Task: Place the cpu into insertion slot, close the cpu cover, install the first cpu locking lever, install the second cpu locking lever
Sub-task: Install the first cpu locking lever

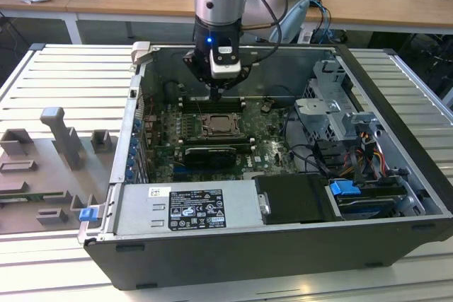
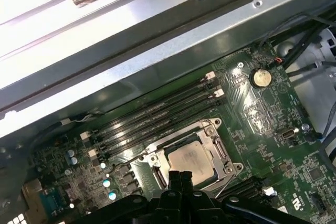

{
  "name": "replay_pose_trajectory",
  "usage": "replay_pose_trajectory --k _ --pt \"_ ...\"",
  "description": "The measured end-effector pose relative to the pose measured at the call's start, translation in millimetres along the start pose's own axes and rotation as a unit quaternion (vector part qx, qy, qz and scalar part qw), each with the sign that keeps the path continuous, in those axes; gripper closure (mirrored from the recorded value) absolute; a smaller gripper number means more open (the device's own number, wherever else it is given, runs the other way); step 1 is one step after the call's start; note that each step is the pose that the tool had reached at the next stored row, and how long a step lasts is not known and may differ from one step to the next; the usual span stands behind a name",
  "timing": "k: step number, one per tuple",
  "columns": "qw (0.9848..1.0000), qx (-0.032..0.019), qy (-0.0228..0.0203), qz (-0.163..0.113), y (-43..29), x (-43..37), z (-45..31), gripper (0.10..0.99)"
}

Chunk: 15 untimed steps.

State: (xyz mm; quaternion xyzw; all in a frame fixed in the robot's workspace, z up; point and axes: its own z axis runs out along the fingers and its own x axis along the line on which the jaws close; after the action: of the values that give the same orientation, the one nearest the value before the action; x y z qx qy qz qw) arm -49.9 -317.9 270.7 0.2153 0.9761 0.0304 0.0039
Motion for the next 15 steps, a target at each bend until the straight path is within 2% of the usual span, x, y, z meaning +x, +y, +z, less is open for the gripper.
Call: replay_pose_trajectory --k 4,6,10,11,13,15 --pt "0.9997 0.0002 0.0015 -0.024 0.0 0.0 0.0 0.980" --pt "0.9987 0.0003 0.0030 -0.050 0.0 0.0 0.3 0.980" --pt "0.9956 0.0005 0.0057 -0.094 -0.1 0.0 0.9 0.980" --pt "0.9938 0.0006 0.0068 -0.111 -0.1 0.0 1.2 0.980" --pt "0.9894 0.0008 0.0088 -0.145 -0.1 0.0 1.9 0.980" --pt "0.9831 0.0011 0.0112 -0.183 -0.2 0.0 2.4 0.980"
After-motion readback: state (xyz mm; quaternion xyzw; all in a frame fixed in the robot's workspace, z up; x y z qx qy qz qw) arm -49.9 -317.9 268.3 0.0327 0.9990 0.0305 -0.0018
